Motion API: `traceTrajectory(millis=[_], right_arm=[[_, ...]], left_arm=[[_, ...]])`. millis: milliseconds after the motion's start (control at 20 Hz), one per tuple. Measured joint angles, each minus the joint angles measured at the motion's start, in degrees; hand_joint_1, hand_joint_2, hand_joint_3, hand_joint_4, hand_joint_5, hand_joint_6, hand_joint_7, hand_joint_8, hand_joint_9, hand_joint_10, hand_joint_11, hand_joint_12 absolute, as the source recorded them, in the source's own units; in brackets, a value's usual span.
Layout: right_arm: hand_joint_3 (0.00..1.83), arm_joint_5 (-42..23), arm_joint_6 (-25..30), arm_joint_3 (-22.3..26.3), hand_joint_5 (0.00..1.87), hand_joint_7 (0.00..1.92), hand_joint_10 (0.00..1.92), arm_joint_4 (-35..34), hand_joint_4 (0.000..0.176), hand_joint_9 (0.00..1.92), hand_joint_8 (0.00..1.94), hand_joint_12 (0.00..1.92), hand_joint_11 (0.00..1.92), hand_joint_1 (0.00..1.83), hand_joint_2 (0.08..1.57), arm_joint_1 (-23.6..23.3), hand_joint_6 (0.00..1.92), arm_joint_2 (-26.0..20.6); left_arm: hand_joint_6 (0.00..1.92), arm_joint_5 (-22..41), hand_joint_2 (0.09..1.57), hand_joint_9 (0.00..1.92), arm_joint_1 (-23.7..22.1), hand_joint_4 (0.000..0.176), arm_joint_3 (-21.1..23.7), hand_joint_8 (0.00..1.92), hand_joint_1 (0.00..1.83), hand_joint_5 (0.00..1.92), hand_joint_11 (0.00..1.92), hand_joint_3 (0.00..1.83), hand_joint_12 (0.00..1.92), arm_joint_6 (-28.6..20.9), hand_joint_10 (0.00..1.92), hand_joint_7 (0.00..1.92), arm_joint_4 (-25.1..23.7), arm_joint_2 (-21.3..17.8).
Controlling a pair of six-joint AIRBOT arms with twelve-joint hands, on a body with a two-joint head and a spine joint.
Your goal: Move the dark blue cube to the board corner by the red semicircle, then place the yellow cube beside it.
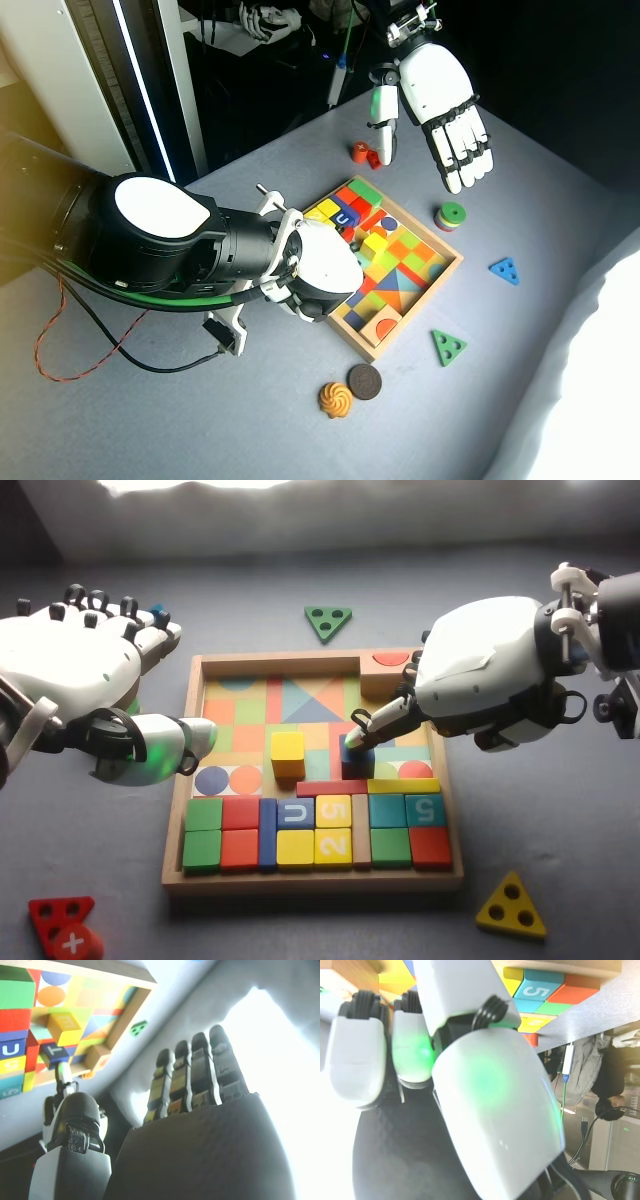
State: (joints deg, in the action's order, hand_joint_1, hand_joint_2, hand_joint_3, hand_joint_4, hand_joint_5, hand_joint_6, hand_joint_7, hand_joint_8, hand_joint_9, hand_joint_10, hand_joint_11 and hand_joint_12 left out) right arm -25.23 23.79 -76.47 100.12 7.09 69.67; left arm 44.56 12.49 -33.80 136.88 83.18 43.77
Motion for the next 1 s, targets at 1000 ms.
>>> traceTrajectory(millis=[1000], right_arm=[[0.0,-0.4,2.3,-5.7,0.29,1.45,1.92,1.5,0.0,1.59,1.94,1.92,1.66,1.83,1.23,-0.1,0.01,-0.3]], left_arm=[[0.01,0.0,1.33,0.02,0.0,0.0,0.0,0.01,0.0,0.06,0.01,0.0,0.01,0.0,0.0,0.06,0.0,0.0]])
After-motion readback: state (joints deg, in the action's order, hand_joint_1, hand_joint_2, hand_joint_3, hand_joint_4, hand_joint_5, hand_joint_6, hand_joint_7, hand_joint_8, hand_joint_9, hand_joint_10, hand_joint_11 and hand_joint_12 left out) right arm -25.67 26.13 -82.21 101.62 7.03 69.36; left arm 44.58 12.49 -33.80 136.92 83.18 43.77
